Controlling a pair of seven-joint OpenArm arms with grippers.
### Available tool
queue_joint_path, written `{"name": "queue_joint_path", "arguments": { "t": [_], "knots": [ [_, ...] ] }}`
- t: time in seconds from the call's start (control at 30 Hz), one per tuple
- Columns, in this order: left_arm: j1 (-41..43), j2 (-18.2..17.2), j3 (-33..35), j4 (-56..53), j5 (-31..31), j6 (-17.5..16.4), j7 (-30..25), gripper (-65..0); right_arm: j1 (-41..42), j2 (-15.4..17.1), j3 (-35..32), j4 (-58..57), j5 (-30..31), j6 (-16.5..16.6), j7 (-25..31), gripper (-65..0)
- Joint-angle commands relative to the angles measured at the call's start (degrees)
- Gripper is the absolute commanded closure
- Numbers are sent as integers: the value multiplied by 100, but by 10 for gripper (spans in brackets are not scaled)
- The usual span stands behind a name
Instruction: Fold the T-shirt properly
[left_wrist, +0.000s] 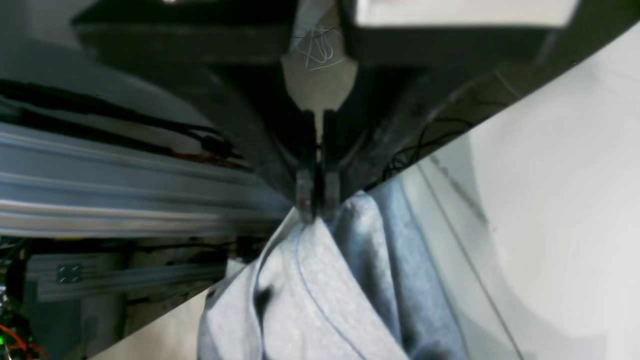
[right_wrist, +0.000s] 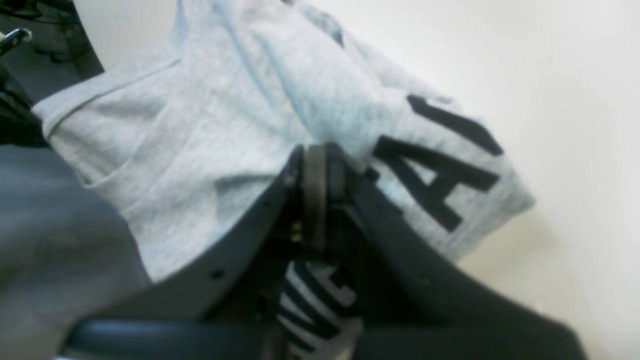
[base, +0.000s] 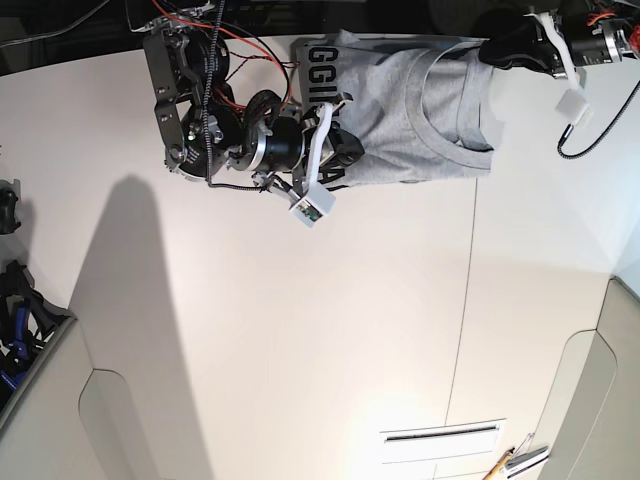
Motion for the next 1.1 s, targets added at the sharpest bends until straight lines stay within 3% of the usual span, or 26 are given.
{"name": "queue_joint_path", "arguments": {
  "t": [0.0, 0.27, 0.37, 0.43, 0.57, 0.87, 1.07],
  "knots": [
    [33, -92, -44, 83, -141, -30, -38, 0, 61, -31, -7, 74, 87, 26, 109, 0],
    [83, -96, -44, 83, -141, -30, -38, 0, 61, -31, -7, 74, 87, 26, 109, 0],
    [85, -114, -44, 83, -141, -30, -38, -145, 61, -31, -7, 74, 87, 26, 109, 0],
    [81, -192, -46, 83, -141, -30, -38, -206, 61, -31, -7, 74, 90, 26, 107, 0],
    [76, -382, -243, 83, -141, -30, -38, -211, 76, -28, -7, 76, 87, 24, 94, 0],
    [66, -372, -1421, 83, -141, -30, -38, -211, 428, -31, -7, 343, 92, 24, 85, 0],
    [61, -341, -1558, 83, -141, -30, -74, -211, 693, -46, -7, 887, 168, 26, 98, 0]
  ]
}}
